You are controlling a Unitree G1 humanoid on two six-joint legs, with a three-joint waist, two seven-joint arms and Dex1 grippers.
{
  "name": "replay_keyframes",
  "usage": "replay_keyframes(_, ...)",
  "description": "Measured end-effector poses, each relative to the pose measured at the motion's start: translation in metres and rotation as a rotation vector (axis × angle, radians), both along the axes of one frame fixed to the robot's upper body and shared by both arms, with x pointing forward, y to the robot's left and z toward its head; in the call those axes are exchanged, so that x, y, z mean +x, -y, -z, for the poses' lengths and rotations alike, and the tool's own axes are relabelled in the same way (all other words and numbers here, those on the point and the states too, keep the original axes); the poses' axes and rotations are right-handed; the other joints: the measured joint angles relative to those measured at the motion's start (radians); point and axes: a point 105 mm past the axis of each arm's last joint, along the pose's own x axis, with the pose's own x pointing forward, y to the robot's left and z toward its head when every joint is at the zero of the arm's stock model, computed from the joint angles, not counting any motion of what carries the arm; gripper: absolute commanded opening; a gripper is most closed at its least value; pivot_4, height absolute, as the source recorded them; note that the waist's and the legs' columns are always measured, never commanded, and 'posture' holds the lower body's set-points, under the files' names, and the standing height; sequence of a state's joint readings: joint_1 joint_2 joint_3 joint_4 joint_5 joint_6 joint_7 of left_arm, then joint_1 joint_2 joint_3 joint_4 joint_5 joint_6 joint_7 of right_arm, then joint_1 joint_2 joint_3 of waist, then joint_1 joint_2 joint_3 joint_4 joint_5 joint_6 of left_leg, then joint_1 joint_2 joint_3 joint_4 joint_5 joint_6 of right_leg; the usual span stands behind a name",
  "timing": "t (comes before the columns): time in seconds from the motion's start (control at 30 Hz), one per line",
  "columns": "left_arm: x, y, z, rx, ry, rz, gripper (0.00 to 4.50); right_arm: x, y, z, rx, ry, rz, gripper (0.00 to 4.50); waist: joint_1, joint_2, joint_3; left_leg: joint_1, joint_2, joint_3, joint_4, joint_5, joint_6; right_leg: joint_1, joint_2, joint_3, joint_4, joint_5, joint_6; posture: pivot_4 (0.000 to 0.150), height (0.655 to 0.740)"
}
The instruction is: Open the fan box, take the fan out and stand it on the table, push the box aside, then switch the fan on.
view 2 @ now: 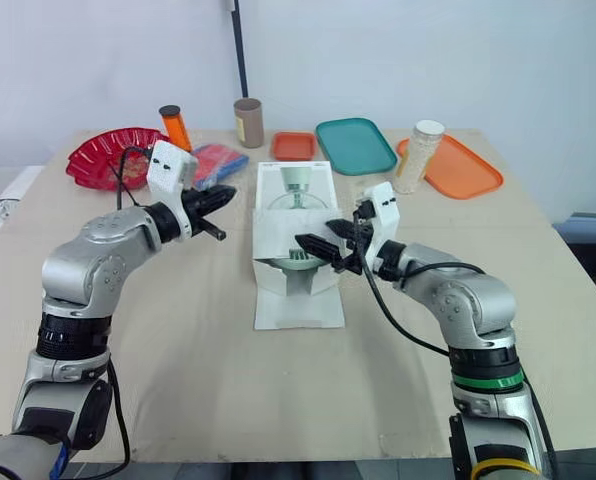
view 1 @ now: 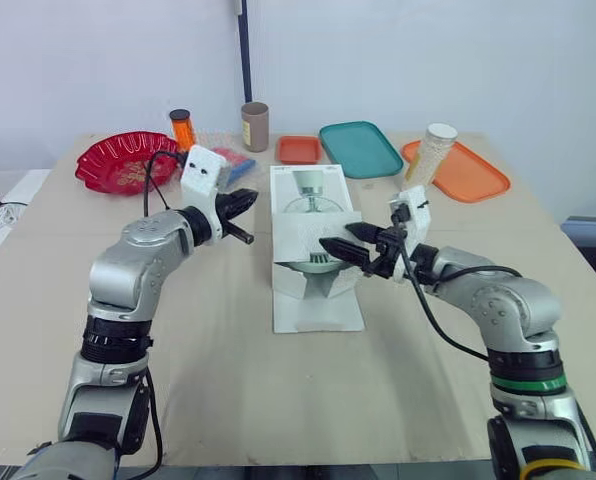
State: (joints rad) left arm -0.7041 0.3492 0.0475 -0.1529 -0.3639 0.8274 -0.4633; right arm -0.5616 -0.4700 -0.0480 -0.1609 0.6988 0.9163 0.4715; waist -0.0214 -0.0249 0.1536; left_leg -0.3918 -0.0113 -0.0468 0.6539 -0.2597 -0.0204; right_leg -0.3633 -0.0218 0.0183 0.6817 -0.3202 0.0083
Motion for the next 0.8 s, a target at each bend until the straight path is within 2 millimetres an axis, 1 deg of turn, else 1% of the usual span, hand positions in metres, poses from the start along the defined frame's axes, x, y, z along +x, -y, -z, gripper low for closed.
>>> replay_keyframes(0.1, -0.007, 0.007, -0.004, -0.012, 0.006, 0.048, 0.11, 0.002, -0.003, 0.005, 0.002, -0.021, 0.018, 4.42, 0.000, 0.000, 0.000, 0.000, 0.000, 0.000, 0.000, 0.000, 0.000, 0.000, 0.000, 0.000, 0.000, 0.000, 0.000, 0.150, 0.7382)
replay_keyframes(0.2, -0.012, 0.018, -0.001, -0.007, -0.022, 0.110, 0.11, 0.003, -0.007, 0.005, 0.008, -0.030, 0.024, 4.42, 0.000, 0.000, 0.000, 0.000, 0.000, 0.000, 0.000, 0.000, 0.000, 0.000, 0.000, 0.000, 0.000, 0.000, 0.000, 0.150, 0.7382)
replay_keyframes(0.27, -0.016, 0.029, 0.007, -0.005, -0.078, 0.159, 0.11, 0.004, -0.011, 0.005, 0.014, -0.035, 0.027, 4.42, 0.000, 0.000, 0.000, 0.000, 0.000, 0.000, 0.000, 0.000, 0.000, 0.000, 0.000, 0.000, 0.000, 0.000, 0.000, 0.150, 0.7382)
replay_keyframes(0.3, -0.017, 0.036, 0.016, 0.019, -0.117, 0.187, 0.11, 0.005, -0.014, 0.003, 0.018, -0.035, 0.028, 4.42, -0.001, 0.000, 0.000, 0.000, 0.000, 0.000, 0.000, 0.000, 0.000, -0.001, 0.000, 0.000, 0.001, 0.000, 0.000, 0.150, 0.7382)
replay_keyframes(0.37, -0.019, 0.044, 0.027, 0.054, -0.157, 0.216, 0.11, 0.006, -0.018, 0.002, 0.019, -0.034, 0.031, 4.42, -0.001, 0.000, 0.000, 0.000, 0.000, 0.001, 0.000, 0.000, 0.000, -0.001, 0.000, 0.000, 0.001, 0.000, 0.000, 0.150, 0.7382)
replay_keyframes(0.4, -0.019, 0.045, 0.029, 0.060, -0.163, 0.221, 0.11, 0.006, -0.018, 0.003, 0.018, -0.037, 0.033, 4.42, -0.001, 0.000, 0.000, 0.000, 0.000, 0.001, 0.000, 0.000, 0.000, -0.001, 0.000, 0.000, 0.001, 0.000, 0.000, 0.150, 0.7382)
replay_keyframes(0.47, -0.017, 0.052, 0.041, 0.100, -0.202, 0.228, 0.11, 0.006, -0.020, 0.004, 0.018, -0.046, 0.037, 4.42, -0.001, 0.000, 0.000, 0.000, 0.000, 0.001, 0.000, 0.000, 0.000, -0.001, 0.000, 0.000, 0.001, 0.000, 0.000, 0.150, 0.7382)
replay_keyframes(0.57, -0.012, 0.060, 0.053, 0.141, -0.242, 0.233, 0.11, 0.005, -0.024, 0.003, 0.026, -0.045, 0.033, 4.42, -0.001, 0.000, 0.000, -0.001, 0.000, 0.001, 0.000, 0.000, 0.000, -0.001, 0.000, 0.000, 0.001, 0.000, 0.000, 0.150, 0.7382)
replay_keyframes(0.63, -0.008, 0.067, 0.053, 0.154, -0.239, 0.232, 0.11, 0.004, -0.025, 0.003, 0.027, -0.047, 0.033, 4.42, -0.001, 0.000, 0.000, 0.000, 0.000, 0.001, 0.000, 0.000, 0.000, -0.001, 0.000, 0.000, 0.001, 0.000, 0.000, 0.150, 0.7382)
replay_keyframes(0.7, -0.003, 0.066, 0.053, 0.161, -0.232, 0.212, 0.11, 0.003, -0.025, 0.003, 0.020, -0.040, 0.038, 4.42, -0.001, 0.001, 0.000, 0.000, 0.000, 0.001, 0.000, 0.000, 0.000, -0.001, 0.000, 0.000, 0.001, 0.000, 0.000, 0.150, 0.7382)
replay_keyframes(0.8, 0.000, 0.068, 0.053, 0.160, -0.224, 0.205, 0.11, 0.000, -0.022, 0.000, -0.001, -0.011, 0.049, 4.42, -0.001, 0.001, 0.000, 0.000, 0.000, 0.001, 0.000, 0.000, 0.000, -0.001, 0.000, 0.000, 0.001, 0.000, 0.000, 0.150, 0.7382)
